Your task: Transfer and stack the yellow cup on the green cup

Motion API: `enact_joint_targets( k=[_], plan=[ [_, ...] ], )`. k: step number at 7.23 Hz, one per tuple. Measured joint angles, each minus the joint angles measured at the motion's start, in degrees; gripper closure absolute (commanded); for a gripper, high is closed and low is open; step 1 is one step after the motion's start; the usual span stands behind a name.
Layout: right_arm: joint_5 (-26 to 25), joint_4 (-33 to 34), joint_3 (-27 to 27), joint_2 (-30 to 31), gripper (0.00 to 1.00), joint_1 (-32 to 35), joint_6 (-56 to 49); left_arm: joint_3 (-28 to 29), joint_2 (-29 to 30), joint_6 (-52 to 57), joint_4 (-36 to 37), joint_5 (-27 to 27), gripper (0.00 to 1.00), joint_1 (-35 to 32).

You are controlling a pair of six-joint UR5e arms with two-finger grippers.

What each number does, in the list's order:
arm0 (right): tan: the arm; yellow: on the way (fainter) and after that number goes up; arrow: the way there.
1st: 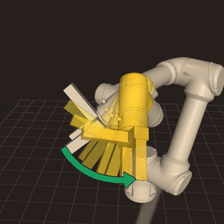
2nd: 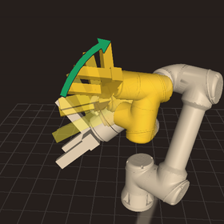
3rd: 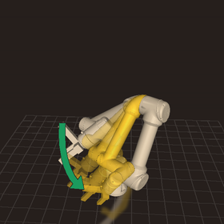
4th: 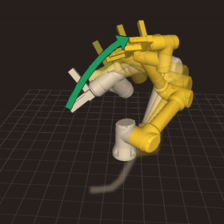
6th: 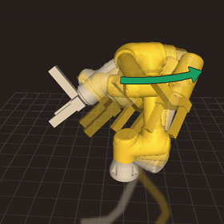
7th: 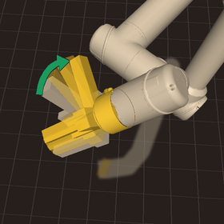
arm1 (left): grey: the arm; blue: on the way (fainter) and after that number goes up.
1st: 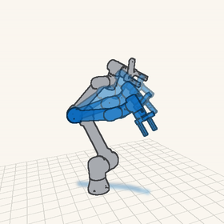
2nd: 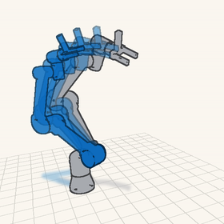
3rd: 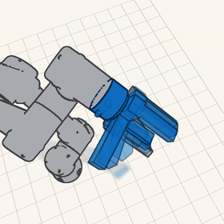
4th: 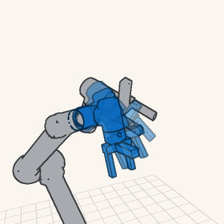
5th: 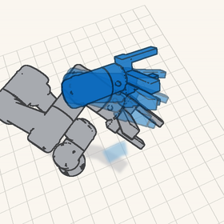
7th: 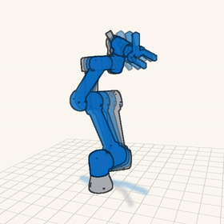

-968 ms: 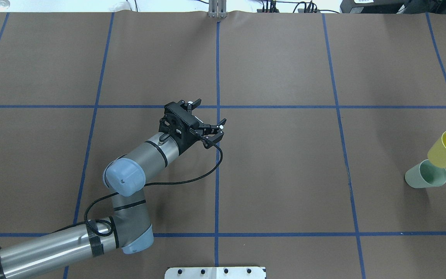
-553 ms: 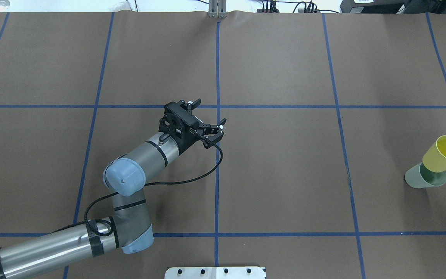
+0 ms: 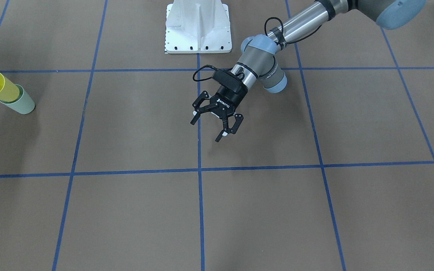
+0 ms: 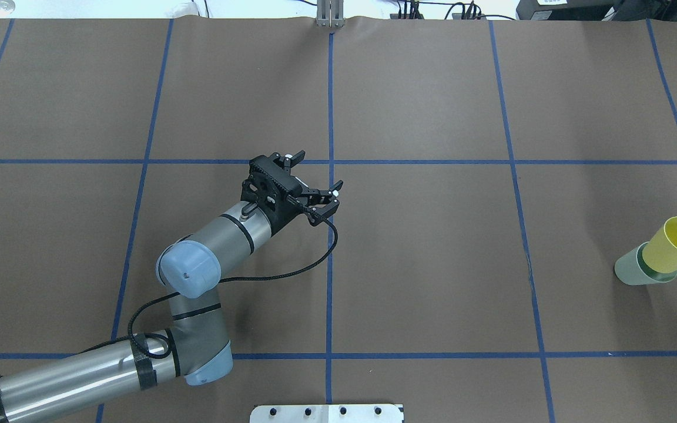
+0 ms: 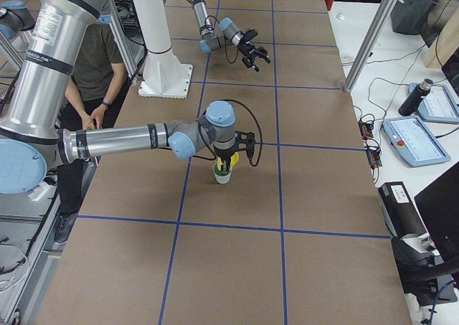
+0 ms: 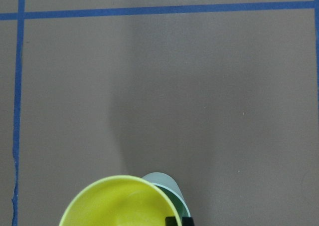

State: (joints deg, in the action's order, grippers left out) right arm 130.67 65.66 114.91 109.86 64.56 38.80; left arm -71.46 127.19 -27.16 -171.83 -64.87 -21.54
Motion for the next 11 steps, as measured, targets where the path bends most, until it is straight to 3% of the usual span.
enact_joint_targets(
  k=[1, 2, 3, 7, 9, 11],
  plan=[
    [0.0, -0.2, 0.0, 0.2, 0.69, -0.1, 0.0, 0.0, 0.0, 0.0, 0.0, 0.0, 0.0, 0.0],
    [0.0, -0.2, 0.0, 0.3, 0.13, -0.3, 0.1, 0.0, 0.0, 0.0, 0.0, 0.0, 0.0, 0.0],
    [0.0, -0.2, -0.1, 0.3, 0.0, -0.4, 0.1, 0.0, 0.0, 0.0, 0.0, 0.0, 0.0, 0.0],
    [-1.0, -0.3, -1.1, -2.7, 0.0, -0.8, 0.2, 0.7, 0.0, -0.4, 4.4, 0.7, 0.01, -0.9],
    [-1.8, -0.2, -4.0, -7.7, 0.0, -0.6, 0.3, 0.4, -0.1, -5.9, 14.7, 0.3, 0.01, -4.0],
    [-2.2, 0.2, -6.7, -11.9, 0.0, 0.2, 0.2, 0.0, -1.6, -9.7, 25.9, -7.2, 0.01, -11.2]
  ],
)
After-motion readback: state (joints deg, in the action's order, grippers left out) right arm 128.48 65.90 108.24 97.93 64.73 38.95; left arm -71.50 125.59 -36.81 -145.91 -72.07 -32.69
